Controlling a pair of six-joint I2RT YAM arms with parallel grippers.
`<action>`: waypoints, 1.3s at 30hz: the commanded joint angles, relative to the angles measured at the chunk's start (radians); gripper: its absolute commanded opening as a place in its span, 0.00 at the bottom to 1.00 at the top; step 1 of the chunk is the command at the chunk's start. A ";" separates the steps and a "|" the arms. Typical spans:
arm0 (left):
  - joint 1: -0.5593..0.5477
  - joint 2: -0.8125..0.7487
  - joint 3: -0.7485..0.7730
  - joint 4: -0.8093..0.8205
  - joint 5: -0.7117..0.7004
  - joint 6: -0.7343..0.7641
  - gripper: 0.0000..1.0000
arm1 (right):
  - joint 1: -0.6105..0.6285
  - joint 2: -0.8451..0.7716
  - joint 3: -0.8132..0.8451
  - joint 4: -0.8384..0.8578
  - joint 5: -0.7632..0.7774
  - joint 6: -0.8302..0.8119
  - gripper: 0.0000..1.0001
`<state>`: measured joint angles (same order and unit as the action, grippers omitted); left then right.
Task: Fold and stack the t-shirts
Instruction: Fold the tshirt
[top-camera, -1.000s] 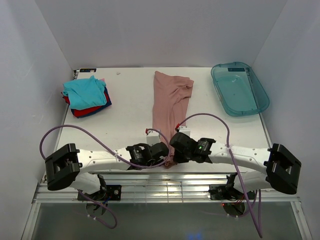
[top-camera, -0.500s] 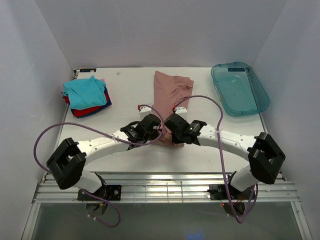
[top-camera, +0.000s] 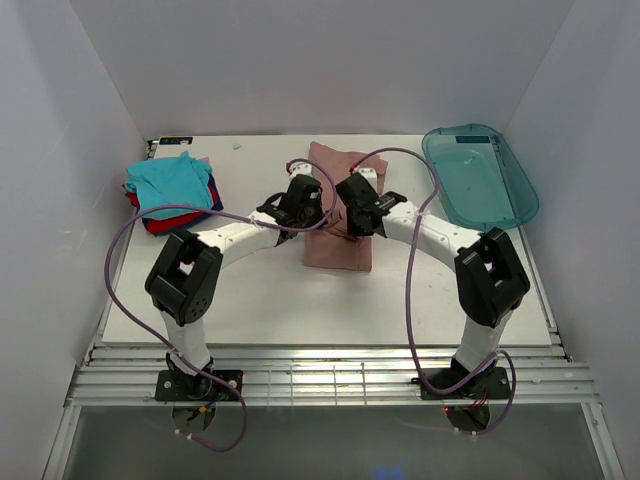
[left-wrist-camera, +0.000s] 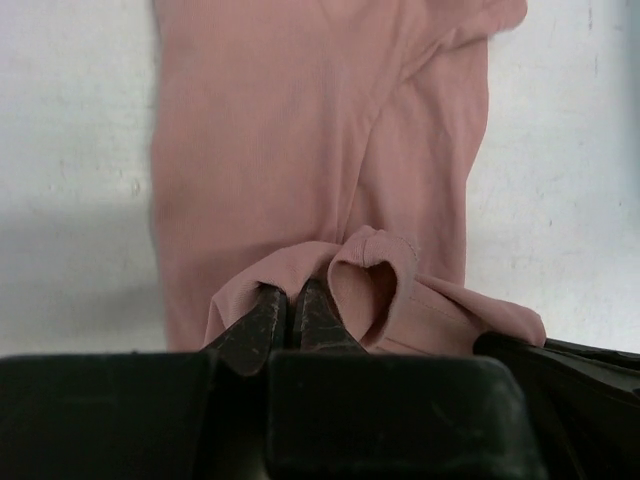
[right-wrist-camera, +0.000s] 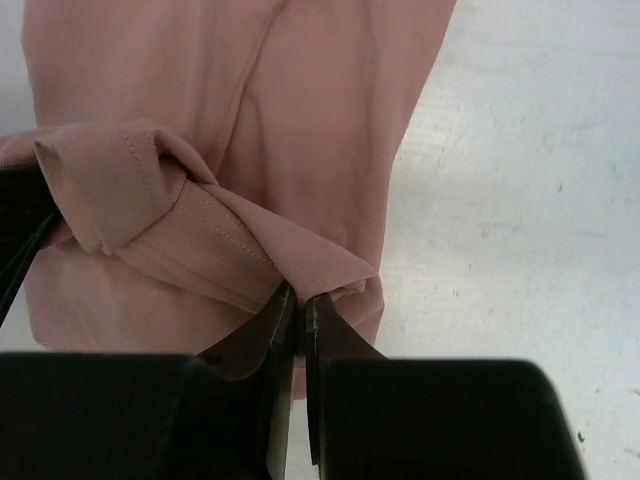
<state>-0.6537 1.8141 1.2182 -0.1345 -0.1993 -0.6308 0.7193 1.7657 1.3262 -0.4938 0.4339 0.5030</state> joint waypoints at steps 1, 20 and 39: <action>0.055 0.034 0.096 0.012 0.053 0.065 0.00 | -0.043 0.050 0.102 0.011 0.005 -0.081 0.08; 0.141 0.214 0.382 -0.030 -0.128 0.131 0.68 | -0.195 0.315 0.453 0.135 0.035 -0.310 0.48; -0.035 0.059 0.024 0.125 0.041 -0.082 0.00 | -0.189 0.064 0.102 0.236 -0.491 -0.227 0.08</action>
<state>-0.6987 1.8389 1.2812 -0.0143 -0.2188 -0.6525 0.5259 1.7977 1.4540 -0.2825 0.1024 0.2375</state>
